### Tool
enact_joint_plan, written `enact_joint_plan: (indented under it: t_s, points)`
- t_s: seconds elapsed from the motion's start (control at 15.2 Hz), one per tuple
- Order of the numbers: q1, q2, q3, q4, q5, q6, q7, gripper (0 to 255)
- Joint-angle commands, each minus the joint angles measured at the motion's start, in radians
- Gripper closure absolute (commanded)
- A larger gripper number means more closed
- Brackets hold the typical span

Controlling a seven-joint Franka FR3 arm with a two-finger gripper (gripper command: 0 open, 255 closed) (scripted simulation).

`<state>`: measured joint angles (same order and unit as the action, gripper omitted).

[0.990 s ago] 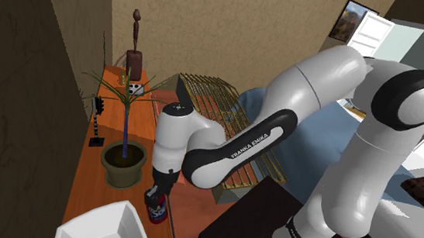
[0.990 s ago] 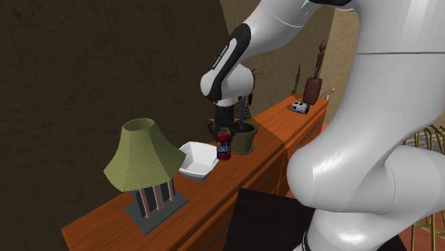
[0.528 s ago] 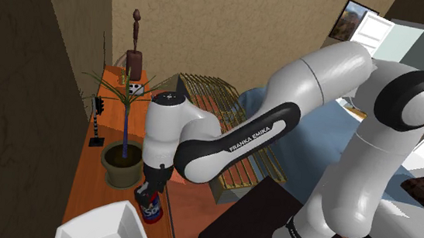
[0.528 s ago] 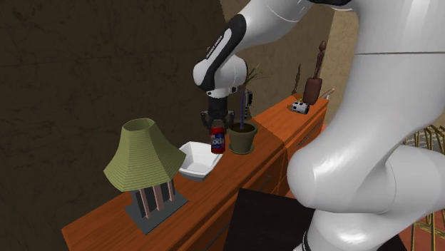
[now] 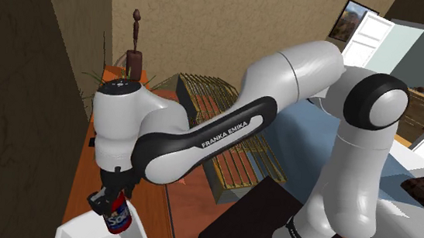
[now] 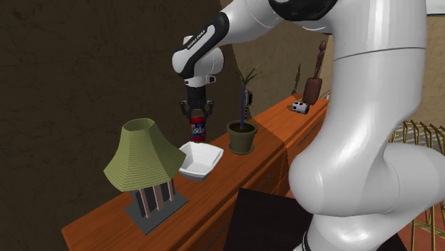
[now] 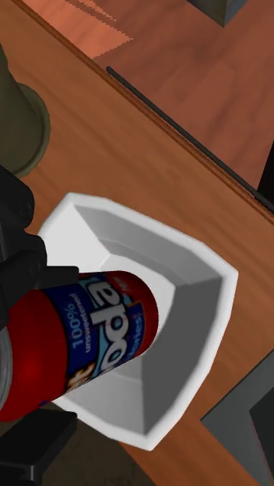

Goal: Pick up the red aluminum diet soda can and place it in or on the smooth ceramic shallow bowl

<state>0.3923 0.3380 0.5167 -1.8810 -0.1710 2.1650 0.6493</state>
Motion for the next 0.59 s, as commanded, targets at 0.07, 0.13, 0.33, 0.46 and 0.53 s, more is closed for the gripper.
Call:
enact_joint_plan:
  t_s: [0.07, 0.13, 0.33, 0.46, 0.53]
  points:
    - [0.044, 0.076, -0.007, 0.113, -0.035, -0.046, 0.039, 255]
    - [0.045, 0.083, -0.01, 0.108, -0.039, -0.035, 0.041, 255]
    - [0.05, 0.102, -0.016, 0.094, -0.051, -0.003, 0.048, 255]
    - [0.053, 0.116, -0.021, 0.086, -0.06, 0.018, 0.053, 255]
    - [0.055, 0.124, -0.024, 0.082, -0.064, 0.028, 0.055, 255]
